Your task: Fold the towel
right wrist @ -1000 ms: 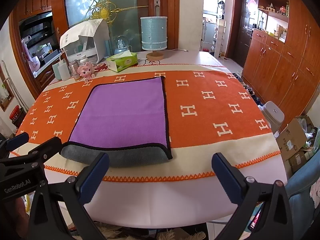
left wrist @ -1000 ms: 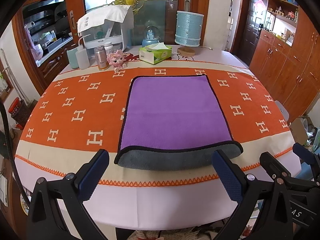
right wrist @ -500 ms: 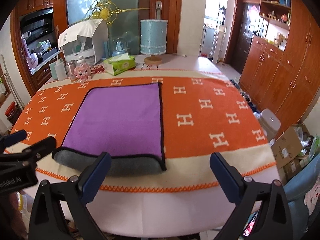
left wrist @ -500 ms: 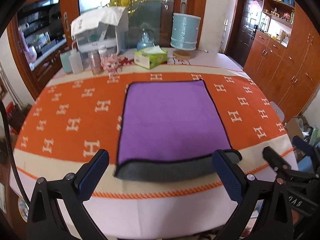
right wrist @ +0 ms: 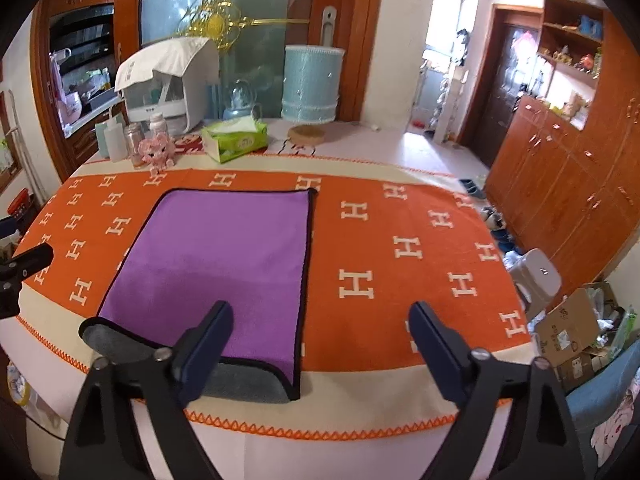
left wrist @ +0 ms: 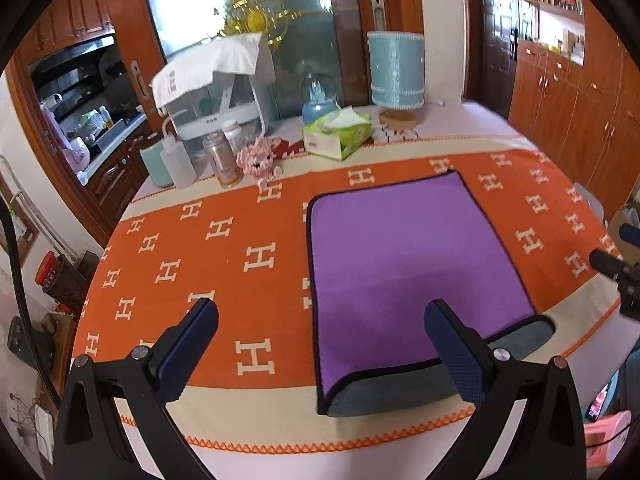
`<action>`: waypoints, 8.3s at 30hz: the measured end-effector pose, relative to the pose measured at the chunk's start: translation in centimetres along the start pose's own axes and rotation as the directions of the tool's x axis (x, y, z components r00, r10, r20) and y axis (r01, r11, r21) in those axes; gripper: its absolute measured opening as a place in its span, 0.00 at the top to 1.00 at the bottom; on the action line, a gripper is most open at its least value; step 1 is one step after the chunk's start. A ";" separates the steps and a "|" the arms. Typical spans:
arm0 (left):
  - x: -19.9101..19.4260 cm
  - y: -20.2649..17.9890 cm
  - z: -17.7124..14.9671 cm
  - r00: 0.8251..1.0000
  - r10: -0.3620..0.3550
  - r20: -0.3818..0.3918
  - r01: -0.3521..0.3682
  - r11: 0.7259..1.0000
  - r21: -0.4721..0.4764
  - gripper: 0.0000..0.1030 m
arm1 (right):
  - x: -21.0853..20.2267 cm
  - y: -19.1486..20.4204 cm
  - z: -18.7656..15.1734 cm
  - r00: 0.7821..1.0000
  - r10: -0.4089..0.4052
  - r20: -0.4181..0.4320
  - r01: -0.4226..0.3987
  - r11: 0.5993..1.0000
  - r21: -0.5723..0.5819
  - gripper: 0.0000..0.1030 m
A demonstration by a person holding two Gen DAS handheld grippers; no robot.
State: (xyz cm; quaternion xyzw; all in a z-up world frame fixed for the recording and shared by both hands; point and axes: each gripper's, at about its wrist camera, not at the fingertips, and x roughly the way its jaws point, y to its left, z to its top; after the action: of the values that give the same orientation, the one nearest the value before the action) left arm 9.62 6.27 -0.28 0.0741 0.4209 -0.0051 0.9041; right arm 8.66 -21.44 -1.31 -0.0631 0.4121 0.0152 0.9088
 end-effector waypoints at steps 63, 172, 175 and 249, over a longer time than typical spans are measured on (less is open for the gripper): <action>12.6 -0.7 -6.7 0.784 -0.411 -0.466 0.501 0.862 0.083 0.80 | 10.1 2.1 -5.6 0.859 0.316 -0.403 -0.417 0.888 -0.193 0.87; 25.3 -0.4 11.9 0.979 0.055 -0.199 -0.063 0.997 -0.033 0.21 | 24.0 2.4 13.6 0.977 -0.028 -0.209 0.027 1.000 -0.011 0.71; 23.6 -0.4 12.0 0.983 0.029 -0.179 -0.038 0.998 -0.049 0.18 | 22.6 2.5 13.6 0.979 -0.004 -0.204 0.005 1.000 0.002 0.71; -8.2 -6.0 -5.9 0.998 -0.050 0.037 0.055 0.987 -0.151 0.01 | -5.7 4.4 -5.4 0.989 0.143 -0.034 -0.138 0.984 0.116 0.56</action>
State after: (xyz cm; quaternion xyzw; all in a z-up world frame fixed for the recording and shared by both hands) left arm -0.62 0.72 1.41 -0.0062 0.4067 0.0019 0.9136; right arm 0.51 -17.62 -1.00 0.0174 0.4347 0.0548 0.8987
